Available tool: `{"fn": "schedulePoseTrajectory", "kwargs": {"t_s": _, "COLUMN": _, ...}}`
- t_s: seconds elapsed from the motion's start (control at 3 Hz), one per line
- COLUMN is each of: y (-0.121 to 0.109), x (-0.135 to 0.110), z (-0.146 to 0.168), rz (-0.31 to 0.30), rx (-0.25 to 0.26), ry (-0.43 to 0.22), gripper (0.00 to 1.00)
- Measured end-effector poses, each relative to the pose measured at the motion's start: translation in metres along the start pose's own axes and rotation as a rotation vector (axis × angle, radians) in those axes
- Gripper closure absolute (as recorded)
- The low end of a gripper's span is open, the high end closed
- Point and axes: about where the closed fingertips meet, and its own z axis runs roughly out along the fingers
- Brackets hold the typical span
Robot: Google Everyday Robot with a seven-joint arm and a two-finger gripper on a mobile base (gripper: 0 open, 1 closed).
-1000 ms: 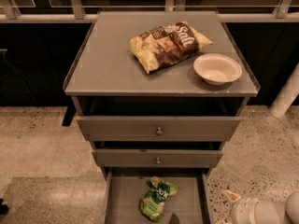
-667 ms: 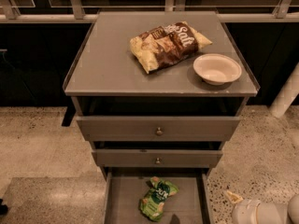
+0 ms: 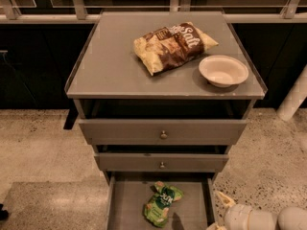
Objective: Pick green rice chip bag from bottom drawer and place on counter
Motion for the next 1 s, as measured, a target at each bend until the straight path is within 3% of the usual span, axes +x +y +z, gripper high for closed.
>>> {"fn": "schedulePoseTrajectory", "kwargs": {"t_s": 0.33, "y": -0.006, "x": 0.003, "z": 0.044, "rz": -0.025, "rx": -0.037, "ry": -0.07, "gripper": 0.0}}
{"fn": "schedulePoseTrajectory", "kwargs": {"t_s": 1.0, "y": 0.0, "x": 0.014, "z": 0.048, "rz": 0.002, "rx": -0.046, "ry": -0.092, "gripper": 0.0}}
